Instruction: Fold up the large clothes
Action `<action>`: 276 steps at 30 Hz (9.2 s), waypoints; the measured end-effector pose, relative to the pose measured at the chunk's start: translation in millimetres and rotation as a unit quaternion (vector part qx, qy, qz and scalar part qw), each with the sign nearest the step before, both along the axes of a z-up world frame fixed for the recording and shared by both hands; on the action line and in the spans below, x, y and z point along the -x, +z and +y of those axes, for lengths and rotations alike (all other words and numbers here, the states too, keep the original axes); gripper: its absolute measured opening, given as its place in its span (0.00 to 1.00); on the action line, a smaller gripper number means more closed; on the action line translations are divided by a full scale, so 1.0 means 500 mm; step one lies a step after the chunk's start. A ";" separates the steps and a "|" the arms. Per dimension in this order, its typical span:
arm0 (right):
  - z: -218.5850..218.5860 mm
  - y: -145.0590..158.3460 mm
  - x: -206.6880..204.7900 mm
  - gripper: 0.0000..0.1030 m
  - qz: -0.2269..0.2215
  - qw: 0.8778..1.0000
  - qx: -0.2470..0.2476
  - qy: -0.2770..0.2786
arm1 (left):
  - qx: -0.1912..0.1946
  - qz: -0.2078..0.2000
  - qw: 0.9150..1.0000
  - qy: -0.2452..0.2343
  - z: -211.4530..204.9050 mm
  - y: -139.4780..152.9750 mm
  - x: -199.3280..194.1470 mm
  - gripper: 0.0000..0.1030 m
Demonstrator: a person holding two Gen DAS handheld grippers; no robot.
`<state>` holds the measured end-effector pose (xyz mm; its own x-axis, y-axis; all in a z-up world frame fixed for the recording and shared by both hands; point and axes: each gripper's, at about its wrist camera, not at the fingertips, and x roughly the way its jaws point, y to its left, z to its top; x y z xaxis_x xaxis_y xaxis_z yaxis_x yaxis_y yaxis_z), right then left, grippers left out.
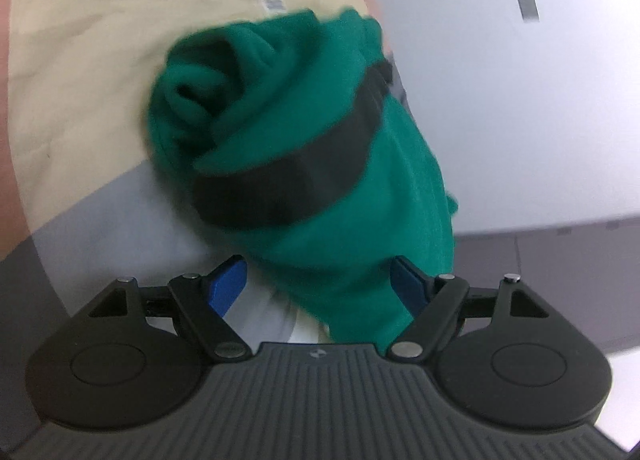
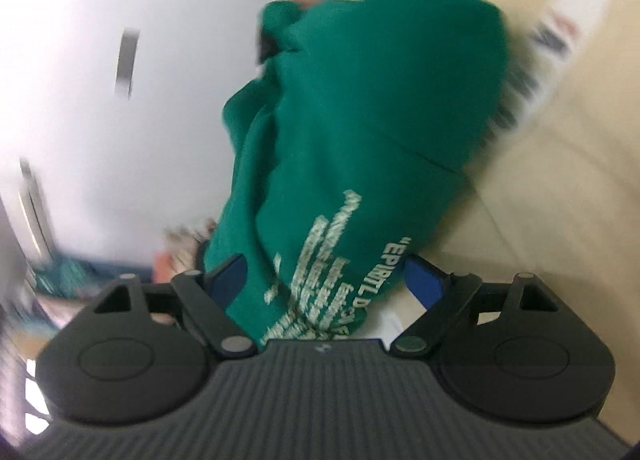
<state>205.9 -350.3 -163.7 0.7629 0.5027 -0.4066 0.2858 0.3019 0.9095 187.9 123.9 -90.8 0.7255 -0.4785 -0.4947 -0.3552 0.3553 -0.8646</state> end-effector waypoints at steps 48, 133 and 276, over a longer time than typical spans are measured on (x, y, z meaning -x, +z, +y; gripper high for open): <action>-0.012 -0.022 -0.075 0.37 -0.042 0.996 0.076 -0.017 | -0.107 -0.065 0.990 0.061 -0.001 0.049 0.016 0.23; 0.106 0.155 -0.099 0.63 -0.140 0.946 0.288 0.043 | -0.241 -0.142 0.958 -0.066 -0.020 0.154 -0.156 0.65; -0.331 0.354 0.202 0.33 -0.218 0.958 0.165 -0.085 | 0.014 -0.203 0.977 -0.062 -0.377 0.308 -0.147 0.38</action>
